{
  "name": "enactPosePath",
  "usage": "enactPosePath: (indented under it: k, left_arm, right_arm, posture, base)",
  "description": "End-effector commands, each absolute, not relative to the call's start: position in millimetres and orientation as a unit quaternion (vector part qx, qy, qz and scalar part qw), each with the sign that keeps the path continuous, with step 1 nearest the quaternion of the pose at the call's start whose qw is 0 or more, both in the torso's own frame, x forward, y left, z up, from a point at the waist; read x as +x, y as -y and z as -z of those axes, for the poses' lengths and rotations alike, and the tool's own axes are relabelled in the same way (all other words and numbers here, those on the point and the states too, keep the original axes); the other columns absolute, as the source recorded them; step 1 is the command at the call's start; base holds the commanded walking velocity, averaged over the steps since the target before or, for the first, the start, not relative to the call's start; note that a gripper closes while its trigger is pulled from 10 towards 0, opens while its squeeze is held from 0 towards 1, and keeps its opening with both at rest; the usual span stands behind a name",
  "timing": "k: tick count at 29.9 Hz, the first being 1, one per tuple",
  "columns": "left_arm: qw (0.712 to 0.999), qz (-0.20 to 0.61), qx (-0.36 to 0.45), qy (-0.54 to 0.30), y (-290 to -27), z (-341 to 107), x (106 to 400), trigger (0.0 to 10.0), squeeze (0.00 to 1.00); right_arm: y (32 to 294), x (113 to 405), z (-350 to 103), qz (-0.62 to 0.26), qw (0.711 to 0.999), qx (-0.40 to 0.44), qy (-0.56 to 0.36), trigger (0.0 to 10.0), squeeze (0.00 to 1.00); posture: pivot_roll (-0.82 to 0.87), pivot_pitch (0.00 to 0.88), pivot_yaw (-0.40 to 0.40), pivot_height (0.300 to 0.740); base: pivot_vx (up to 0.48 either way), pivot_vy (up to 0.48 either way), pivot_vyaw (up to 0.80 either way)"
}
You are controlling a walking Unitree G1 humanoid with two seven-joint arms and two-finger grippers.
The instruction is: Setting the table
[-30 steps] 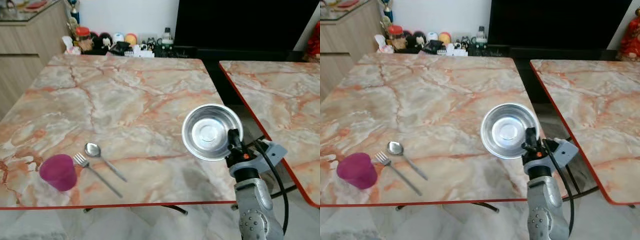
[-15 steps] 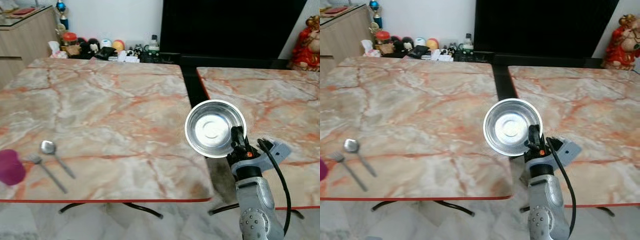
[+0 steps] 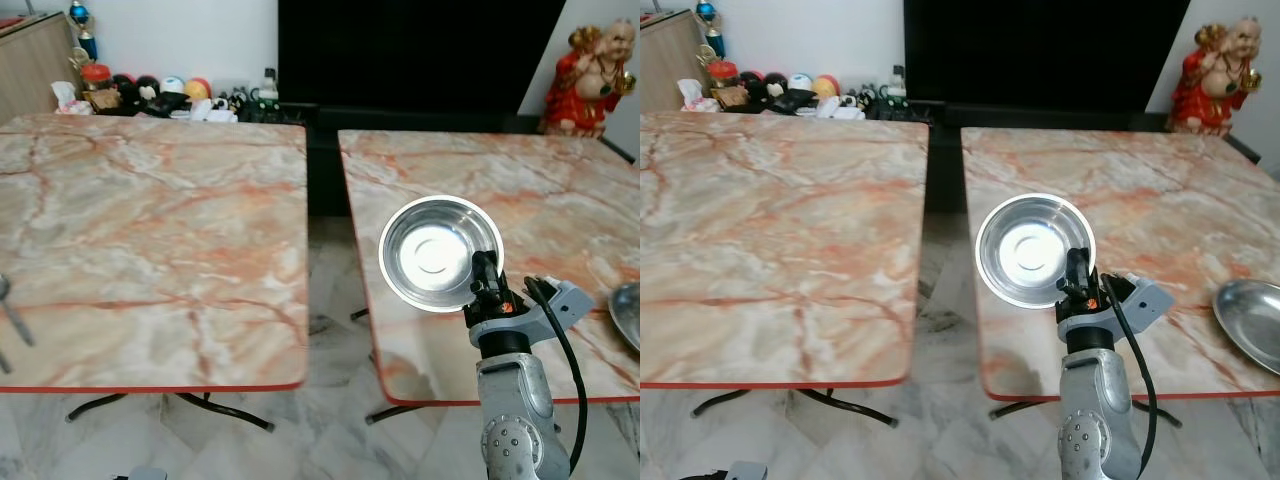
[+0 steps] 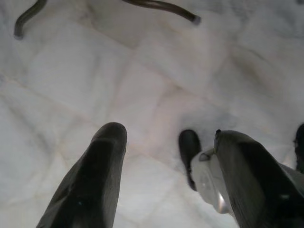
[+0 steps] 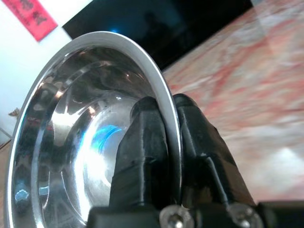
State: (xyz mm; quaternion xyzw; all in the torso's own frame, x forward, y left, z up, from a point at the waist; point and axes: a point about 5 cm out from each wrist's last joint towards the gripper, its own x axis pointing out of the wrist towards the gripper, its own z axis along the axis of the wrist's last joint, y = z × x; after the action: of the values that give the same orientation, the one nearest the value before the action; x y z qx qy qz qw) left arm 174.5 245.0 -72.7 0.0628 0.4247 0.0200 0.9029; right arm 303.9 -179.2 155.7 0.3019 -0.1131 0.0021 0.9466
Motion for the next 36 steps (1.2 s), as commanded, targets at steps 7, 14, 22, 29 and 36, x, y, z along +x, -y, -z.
enactPosePath:
  k: [7,14,22,29,36]
  left_arm:
    - [0.895,-0.007,0.061,-0.441,-239.2,77.8,167.9,10.0,0.00]
    - [0.895,-0.010,0.061,-0.441,-241.3,77.8,166.5,10.0,0.00]
    - [0.893,-0.015,0.059,-0.446,-242.6,79.0,163.2,10.0,0.00]
    - [0.891,-0.013,0.059,-0.449,-242.6,79.5,162.5,10.0,0.00]
    - [0.891,-0.013,0.059,-0.450,-243.2,79.4,162.2,10.0,0.00]
  right_arm:
    - [183.7,302.6,-159.8,0.011,0.945,0.303,0.124,10.0,0.00]
    - [184.4,304.0,-161.1,0.013,0.945,0.303,0.125,10.0,0.00]
    - [196.0,299.0,-153.7,0.071,0.942,0.304,0.120,10.0,0.00]
    - [215.9,293.9,-147.0,0.160,0.926,0.319,0.122,10.0,0.00]
    - [214.8,298.3,-144.6,0.174,0.928,0.313,0.106,10.0,0.00]
  posture:
    - [-0.07,0.100,-0.008,0.740]
    - [-0.07,0.102,-0.010,0.740]
    - [-0.07,0.103,-0.009,0.740]
    - [-0.07,0.103,-0.005,0.740]
    - [-0.07,0.103,-0.005,0.740]
  base:
    - [0.000,-0.480,0.00]
    - [0.000,-0.480,0.00]
    - [0.000,-0.240,0.00]
    - [0.000,0.000,0.00]
    - [0.000,0.000,0.00]
